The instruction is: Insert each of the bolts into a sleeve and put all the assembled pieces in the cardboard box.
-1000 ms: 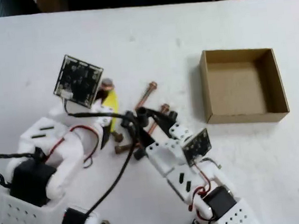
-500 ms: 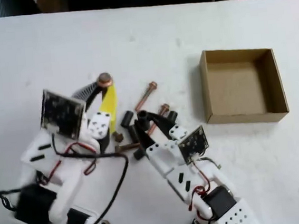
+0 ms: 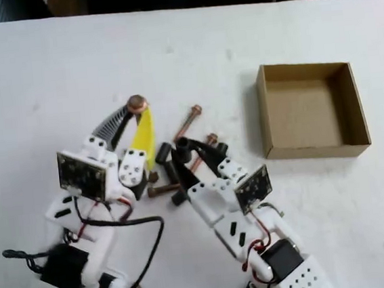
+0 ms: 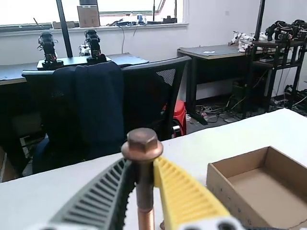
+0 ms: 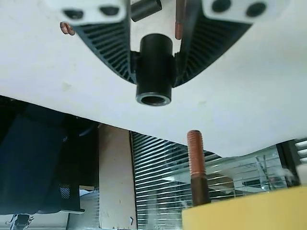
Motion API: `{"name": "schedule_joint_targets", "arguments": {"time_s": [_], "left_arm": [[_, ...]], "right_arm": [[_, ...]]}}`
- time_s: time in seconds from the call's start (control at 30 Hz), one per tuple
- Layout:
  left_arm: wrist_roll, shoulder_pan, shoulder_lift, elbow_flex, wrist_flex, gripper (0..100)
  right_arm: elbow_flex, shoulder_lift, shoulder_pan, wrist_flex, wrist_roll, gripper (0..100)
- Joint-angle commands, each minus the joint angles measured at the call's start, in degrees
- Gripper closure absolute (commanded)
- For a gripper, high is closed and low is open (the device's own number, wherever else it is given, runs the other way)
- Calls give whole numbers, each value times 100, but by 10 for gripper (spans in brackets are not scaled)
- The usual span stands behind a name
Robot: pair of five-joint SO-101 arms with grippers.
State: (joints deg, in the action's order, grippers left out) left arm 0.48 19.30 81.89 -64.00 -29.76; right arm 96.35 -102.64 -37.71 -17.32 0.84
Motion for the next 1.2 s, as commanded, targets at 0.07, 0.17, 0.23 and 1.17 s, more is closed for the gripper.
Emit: {"name": "schedule_joint_targets", "arguments": {"time_s": [0.07,0.17,0.23,1.17], "left_arm": [[185,444,-154,633,158,980],[343,479,-875,1029,149,980],[571,479,-1314,1380,141,980],[1275,892,-1560,1758,-633,980]], "right_arm": [[44,-57,22,145,-53,981],[44,-57,22,136,-53,981],[44,-57,22,136,-53,981],[44,-57,22,347,-53,981]]}}
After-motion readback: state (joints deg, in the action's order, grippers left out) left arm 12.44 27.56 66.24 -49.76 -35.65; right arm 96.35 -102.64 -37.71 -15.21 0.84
